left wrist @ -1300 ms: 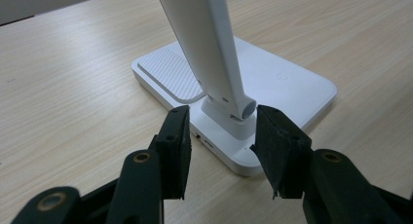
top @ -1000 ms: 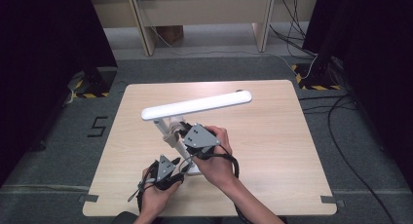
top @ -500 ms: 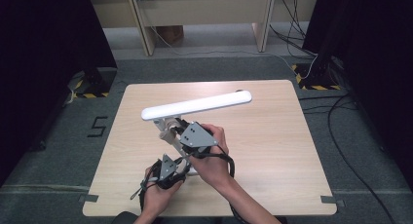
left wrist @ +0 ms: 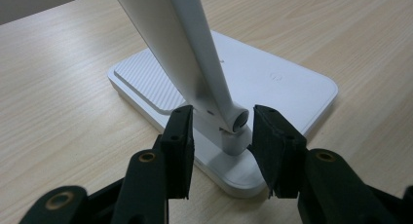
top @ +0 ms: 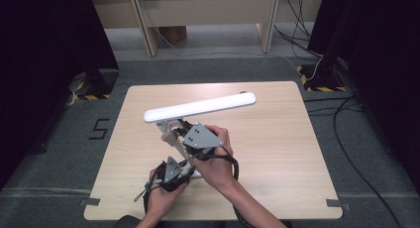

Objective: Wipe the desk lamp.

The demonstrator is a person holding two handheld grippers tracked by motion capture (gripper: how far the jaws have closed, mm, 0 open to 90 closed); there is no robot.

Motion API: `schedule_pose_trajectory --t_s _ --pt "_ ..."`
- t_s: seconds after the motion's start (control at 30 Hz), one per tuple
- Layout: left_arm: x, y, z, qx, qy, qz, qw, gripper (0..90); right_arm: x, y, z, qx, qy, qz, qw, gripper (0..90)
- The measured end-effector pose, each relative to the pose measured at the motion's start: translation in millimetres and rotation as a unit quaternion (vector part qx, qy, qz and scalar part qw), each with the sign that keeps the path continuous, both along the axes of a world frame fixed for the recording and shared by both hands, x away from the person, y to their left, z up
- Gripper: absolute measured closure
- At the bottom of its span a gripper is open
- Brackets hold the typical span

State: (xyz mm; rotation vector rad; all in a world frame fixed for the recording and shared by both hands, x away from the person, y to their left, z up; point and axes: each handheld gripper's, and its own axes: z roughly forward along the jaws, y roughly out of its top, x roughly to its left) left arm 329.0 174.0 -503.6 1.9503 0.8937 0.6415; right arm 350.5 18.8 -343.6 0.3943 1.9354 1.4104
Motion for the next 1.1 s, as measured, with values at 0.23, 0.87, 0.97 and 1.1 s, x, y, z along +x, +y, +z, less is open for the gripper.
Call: schedule_pose_trajectory --t_s 0.23,0.87,0.97,1.1 --pt "2.2 -1.2 -2.7 0.011 0.004 -0.006 0.9999 60.9 0.4 0.1 1.2 -0.003 -0.002 -0.004 1.0 81.7" --pt "4.3 -2.1 -5.6 0.021 0.014 -0.013 0.9996 64.2 0.9 1.0 5.2 -0.007 -0.004 -0.005 1.0 81.5" --pt "5.7 -2.6 -6.9 0.02 0.024 -0.018 0.9994 63.1 1.6 0.7 5.1 -0.009 -0.004 -0.004 0.9999 81.5" --pt "7.0 -4.5 -7.9 0.013 0.034 -0.024 0.9991 64.9 2.1 0.3 5.4 -0.01 -0.007 -0.003 0.9999 81.5"
